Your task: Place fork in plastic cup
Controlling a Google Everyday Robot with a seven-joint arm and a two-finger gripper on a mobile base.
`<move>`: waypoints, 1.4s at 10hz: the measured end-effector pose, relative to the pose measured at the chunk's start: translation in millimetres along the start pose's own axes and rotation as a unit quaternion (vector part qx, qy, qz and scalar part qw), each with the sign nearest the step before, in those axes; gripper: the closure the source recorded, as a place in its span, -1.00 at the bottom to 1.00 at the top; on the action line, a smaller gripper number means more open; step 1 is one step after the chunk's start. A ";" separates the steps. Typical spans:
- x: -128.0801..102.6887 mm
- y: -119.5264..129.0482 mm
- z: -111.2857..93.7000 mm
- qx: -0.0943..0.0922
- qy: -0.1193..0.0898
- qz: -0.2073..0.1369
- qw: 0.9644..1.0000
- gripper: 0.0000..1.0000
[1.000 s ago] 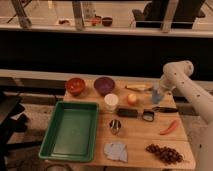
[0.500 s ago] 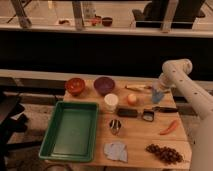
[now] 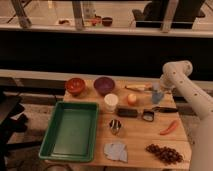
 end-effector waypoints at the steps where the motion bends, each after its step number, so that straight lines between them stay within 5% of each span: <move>1: -0.2 0.9 2.3 -0.001 0.000 0.000 1.000 1.00; 14: -5.2 8.3 10.2 0.001 0.004 0.002 1.000 1.00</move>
